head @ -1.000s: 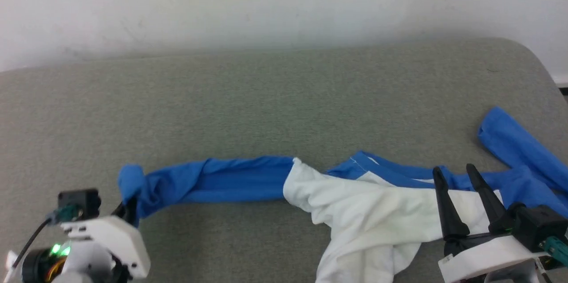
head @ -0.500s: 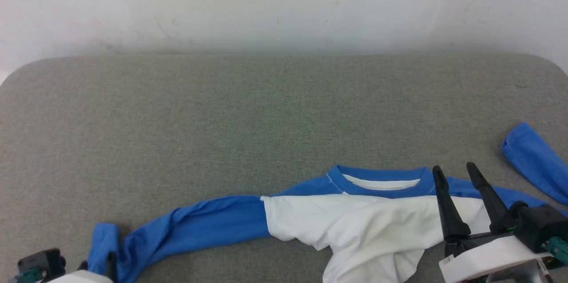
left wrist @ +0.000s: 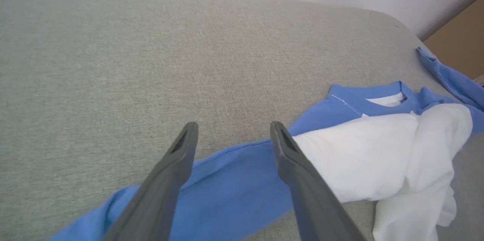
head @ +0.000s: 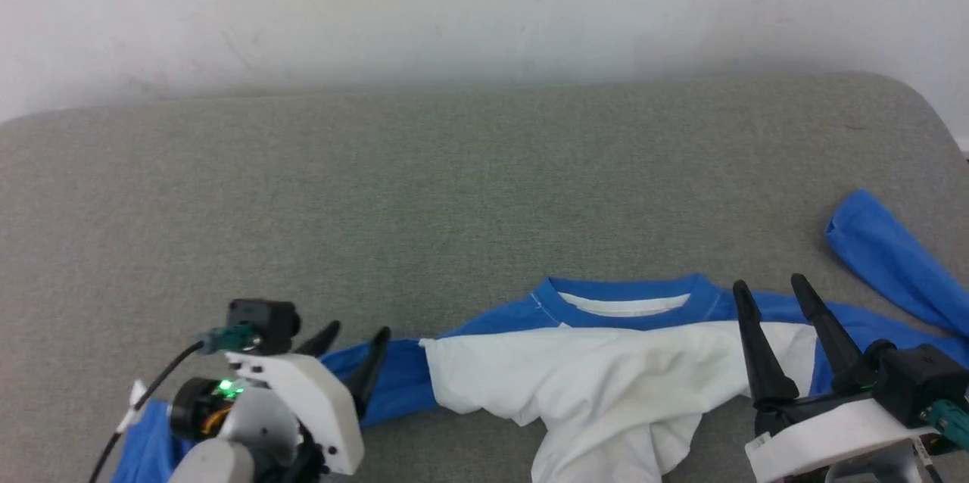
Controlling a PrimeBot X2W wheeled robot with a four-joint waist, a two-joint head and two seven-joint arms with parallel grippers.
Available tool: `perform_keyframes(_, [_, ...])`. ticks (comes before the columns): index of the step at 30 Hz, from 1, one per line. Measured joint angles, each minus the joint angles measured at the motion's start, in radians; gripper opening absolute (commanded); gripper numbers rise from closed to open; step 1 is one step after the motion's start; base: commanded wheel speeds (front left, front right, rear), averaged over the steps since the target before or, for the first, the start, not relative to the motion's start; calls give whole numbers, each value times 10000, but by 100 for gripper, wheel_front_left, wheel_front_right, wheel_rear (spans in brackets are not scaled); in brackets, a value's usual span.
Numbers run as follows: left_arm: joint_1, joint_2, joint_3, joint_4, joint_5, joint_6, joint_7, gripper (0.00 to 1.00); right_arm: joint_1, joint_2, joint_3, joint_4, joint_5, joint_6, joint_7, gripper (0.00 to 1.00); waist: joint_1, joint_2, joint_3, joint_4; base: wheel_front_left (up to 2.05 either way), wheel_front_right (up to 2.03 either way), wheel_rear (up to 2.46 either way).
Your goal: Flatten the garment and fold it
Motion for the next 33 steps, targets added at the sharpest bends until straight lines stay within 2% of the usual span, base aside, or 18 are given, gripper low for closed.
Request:
perform_keyframes(5, [-311,-330,-646,598,-397,-485,809,100,-81,0,-15,19,6,0,-6,100,0,0,59,-330,0,0,0])
perform_keyframes(12, [-360,-562,-1034,1174,-621,-690,1216,100,-82,0,-23,81,42,0,-21,100,0,0,197,-604,0,0,0])
perform_keyframes(13, [-398,-616,-1064,1241,-706,-759,1225,97,-82,-2,-25,90,58,0,-35,100,0,0,220,-617,0,0,0])
perform_keyframes(14, [-454,-669,-1101,1290,-761,-830,1212,9,-83,-2,-19,104,86,0,-69,100,0,0,238,-625,0,0,0])
perform_keyframes(15, [-497,-688,-1137,1315,-767,-855,1174,0,-89,-2,-8,128,111,0,-75,100,0,0,244,-637,0,0,0])
perform_keyframes(21, [20,-558,-1225,550,-706,-828,815,0,-79,0,-69,280,113,0,-104,100,0,0,90,-614,0,0,0])
perform_keyframes(28, [2380,-299,-1555,-920,-773,-29,1354,0,105,-2,-196,372,107,0,-79,100,-2,0,-125,-212,0,0,0])
perform_keyframes(33, [3151,-320,-1620,-922,-777,483,1427,0,123,-2,-203,364,100,0,-50,100,-2,0,-217,139,0,0,0])
